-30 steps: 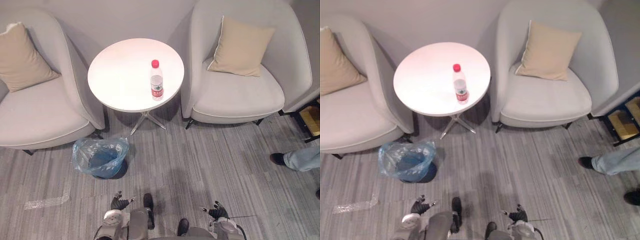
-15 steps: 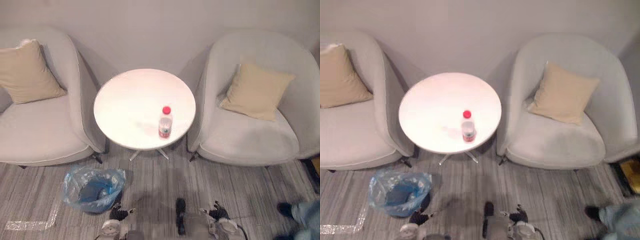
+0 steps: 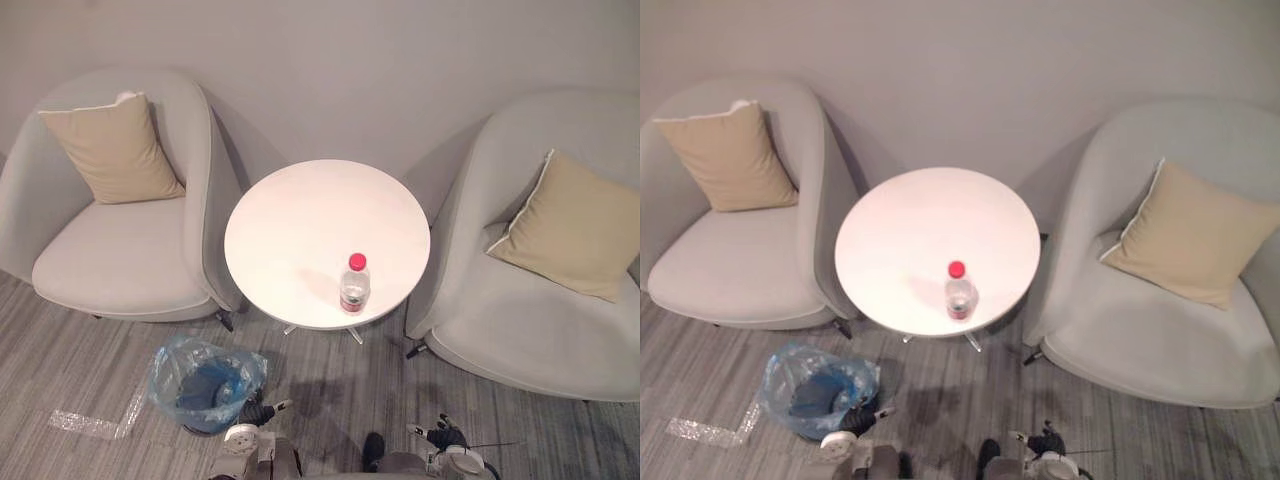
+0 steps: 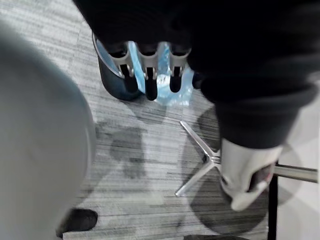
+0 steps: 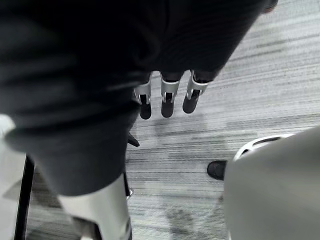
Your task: Gather rubbish on tea table into small bin, then transfer packed bag to large trash can.
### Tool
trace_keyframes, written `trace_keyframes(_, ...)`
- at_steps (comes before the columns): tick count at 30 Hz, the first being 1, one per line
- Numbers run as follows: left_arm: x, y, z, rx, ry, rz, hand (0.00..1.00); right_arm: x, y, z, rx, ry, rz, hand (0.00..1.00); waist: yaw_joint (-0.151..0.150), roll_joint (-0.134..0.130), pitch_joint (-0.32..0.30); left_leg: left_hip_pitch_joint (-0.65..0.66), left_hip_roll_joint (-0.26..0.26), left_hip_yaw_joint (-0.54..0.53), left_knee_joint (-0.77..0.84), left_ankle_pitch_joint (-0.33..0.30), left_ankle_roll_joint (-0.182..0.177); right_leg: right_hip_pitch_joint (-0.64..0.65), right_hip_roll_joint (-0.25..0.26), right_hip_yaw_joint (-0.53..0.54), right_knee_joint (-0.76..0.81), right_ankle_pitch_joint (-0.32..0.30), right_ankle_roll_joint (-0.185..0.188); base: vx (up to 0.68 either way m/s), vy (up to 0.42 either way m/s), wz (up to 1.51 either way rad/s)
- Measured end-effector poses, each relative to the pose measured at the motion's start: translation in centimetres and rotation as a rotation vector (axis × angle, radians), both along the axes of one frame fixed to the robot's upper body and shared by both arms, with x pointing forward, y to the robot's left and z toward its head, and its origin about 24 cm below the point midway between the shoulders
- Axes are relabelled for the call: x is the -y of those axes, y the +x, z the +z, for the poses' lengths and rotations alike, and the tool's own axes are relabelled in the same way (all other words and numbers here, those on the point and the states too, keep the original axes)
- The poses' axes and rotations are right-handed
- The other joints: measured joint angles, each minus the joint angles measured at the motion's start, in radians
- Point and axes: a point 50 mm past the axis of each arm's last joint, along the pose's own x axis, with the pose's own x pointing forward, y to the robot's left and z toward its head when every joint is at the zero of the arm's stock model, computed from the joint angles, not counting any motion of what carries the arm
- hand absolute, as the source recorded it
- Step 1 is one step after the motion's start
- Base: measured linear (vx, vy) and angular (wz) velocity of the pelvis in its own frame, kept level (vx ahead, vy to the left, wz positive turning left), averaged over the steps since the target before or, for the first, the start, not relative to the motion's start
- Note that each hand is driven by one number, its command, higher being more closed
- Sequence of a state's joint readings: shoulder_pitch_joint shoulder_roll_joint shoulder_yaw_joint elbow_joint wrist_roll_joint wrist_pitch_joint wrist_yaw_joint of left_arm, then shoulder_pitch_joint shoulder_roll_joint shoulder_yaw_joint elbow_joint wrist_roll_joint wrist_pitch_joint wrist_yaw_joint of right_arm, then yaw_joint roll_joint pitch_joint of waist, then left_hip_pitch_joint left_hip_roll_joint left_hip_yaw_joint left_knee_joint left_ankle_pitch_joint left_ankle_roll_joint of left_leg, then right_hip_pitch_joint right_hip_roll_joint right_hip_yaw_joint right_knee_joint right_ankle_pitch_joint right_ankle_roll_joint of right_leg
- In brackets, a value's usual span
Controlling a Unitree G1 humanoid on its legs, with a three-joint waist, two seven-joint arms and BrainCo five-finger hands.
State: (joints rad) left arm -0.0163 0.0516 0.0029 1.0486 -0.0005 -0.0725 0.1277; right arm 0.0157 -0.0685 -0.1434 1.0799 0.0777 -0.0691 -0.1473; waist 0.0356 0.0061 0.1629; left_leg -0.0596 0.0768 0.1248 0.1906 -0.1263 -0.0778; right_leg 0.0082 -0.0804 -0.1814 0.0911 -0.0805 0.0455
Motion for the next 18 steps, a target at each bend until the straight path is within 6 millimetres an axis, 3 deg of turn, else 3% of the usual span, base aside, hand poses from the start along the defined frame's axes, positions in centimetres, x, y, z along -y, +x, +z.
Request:
trace_keyframes(3,-0.6,-0.4,-0.2,-0.027,0.022,-0.02,0.0,-0.4,-0.5,-0.2,-0.01,0.008,-0.004,0.0,-0.003,-0.022,-0.01,0.047,-0.04,0.002,-0.064,0.013,0.019,0.022,-0.033,-0.002,-0.011,-0.011,0.022,0.17,0.126,0.04)
trace_keyframes(9,-1.0,-0.7,-0.3,-0.044,0.044,-0.042,0.0,-1.1,0.7,0.2,0.014,-0.029,0.098,0.0,-0.002,-0.028,-0.015,0.078,-0.071,-0.003,-0.09,0.016,0.025,0.056,-0.051,0.004,-0.033,-0.016,0.028,0.12,0.06,0.05)
trace_keyframes(14,-1.2,-1.3,-0.4,-0.059,0.071,-0.08,0.0,-1.7,4.4,3.0,0.212,-0.144,0.278,0.0,-0.001,-0.035,-0.026,0.102,-0.065,0.0,-0.106,0.016,0.025,0.081,-0.041,0.025,-0.063,-0.014,0.027,0.06,-0.031,-0.09)
trace_keyframes(18,-1.1,-1.3,-0.4,-0.057,0.083,-0.113,0.0,-1.4,7.2,6.6,0.427,-0.264,0.371,0.0,-0.002,-0.04,-0.032,0.113,-0.063,0.001,-0.12,0.016,0.025,0.08,-0.039,0.033,-0.065,-0.011,0.023,0.01,-0.011,-0.07)
